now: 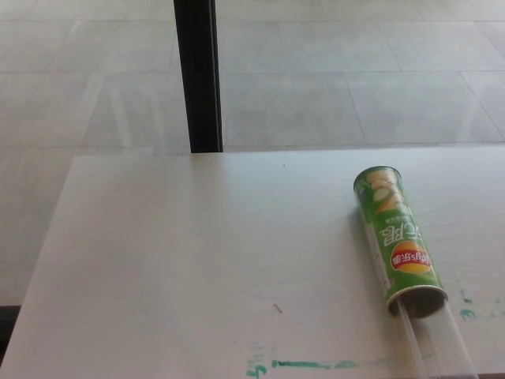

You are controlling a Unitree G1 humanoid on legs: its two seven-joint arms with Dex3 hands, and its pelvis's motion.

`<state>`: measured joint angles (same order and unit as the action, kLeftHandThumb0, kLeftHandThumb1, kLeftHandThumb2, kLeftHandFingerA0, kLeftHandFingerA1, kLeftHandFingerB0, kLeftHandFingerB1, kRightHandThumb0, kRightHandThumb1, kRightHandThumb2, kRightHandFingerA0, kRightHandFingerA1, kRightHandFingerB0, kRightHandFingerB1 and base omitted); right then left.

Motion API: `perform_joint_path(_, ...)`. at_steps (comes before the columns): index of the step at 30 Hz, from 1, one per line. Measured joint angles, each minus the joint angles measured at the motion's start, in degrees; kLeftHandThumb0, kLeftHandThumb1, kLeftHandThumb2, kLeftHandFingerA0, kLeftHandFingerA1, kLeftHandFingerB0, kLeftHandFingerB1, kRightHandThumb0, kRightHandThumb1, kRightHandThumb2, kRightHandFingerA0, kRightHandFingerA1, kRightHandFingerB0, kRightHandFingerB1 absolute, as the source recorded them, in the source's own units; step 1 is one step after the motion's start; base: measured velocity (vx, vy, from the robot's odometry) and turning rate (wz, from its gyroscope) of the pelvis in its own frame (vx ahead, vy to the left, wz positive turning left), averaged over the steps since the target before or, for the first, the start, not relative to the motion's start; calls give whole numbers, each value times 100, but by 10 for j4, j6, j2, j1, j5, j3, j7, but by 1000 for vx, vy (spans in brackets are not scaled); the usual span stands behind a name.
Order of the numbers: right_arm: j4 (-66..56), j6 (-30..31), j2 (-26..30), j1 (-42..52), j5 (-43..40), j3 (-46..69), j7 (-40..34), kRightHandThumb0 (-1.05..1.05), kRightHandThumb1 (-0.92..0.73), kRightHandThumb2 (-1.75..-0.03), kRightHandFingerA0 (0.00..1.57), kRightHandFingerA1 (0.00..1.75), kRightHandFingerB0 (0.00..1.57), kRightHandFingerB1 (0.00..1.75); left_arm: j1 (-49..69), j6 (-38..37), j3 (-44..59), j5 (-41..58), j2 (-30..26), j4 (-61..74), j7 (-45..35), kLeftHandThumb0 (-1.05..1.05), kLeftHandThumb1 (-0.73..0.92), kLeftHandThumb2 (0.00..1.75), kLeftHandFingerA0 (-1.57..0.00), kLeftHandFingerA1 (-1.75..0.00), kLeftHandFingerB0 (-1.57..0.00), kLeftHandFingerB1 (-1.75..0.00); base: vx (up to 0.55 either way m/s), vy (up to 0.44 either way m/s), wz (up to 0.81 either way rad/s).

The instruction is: Use the right hand as a fist to push the chips tray inside its container kept in the middle of the desk

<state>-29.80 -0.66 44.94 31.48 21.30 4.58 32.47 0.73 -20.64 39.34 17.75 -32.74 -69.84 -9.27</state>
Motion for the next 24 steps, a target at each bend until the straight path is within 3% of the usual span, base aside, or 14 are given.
perform_joint_path(7, 15, 25, -18, -30, 60, -35, -20, -54, -74, -62, 79, 72, 59, 44, 0, 0, -1, 0, 0, 0, 0, -64, 84, 65, -51, -49, -41, -40, 0, 0, 0)
perform_joint_path(8, 15, 28, -21, -33, 68, -39, -23, -55, -63, -101, 79, 87, 52, 60, 0, 0, -1, 0, 0, 0, 0, -63, 85, 65, -50, -49, -41, -40, 0, 0, 0)
perform_joint_path(10, 16, 34, -27, -40, 86, -46, -29, -55, -63, -102, 80, 86, 50, 60, 0, 0, -1, 0, 0, 0, 1, -63, 85, 65, -49, -49, -41, -40, 0, 0, 0)
perform_joint_path(11, 16, 37, -30, -44, 94, -48, -32, -55, -77, -63, 77, 80, 55, 42, 0, 0, -1, 0, 0, 0, 1, -64, 85, 65, -49, -49, -41, -40, 0, 0, 0)
perform_joint_path(15, 15, 52, -43, -61, 126, -57, -41, -55, -75, -62, 81, 82, 56, 43, 0, 0, -1, 0, 0, 0, 1, -64, 84, 66, -48, -47, -40, -40, 0, 0, 0)
perform_joint_path(16, 15, 55, -45, -66, 133, -59, -43, -54, -61, -101, 83, 82, 49, 59, 0, 0, -1, 0, 0, 0, 1, -65, 84, 65, -49, -48, -41, -40, 0, 0, 0)
perform_joint_path(17, 14, 59, -49, -70, 141, -59, -46, -57, -76, -63, 81, 72, 56, 41, 0, 0, -1, 0, 0, 0, 1, -64, 84, 66, -49, -47, -40, -40, 0, 0, 0)
perform_joint_path(22, -2, 75, -70, -94, 181, -60, -60, -57, -76, -63, 82, 63, 57, 41, 1, 0, -2, 0, 0, -2, 1, -64, 85, 65, -48, -48, -40, -40, 0, 0, 0)
perform_joint_path(24, -5, 78, -75, -100, 192, -60, -64, -58, -75, -63, 85, 66, 57, 41, 2, 0, -2, 1, 0, -2, 1, -64, 85, 65, -48, -48, -40, -40, 0, 0, 0)
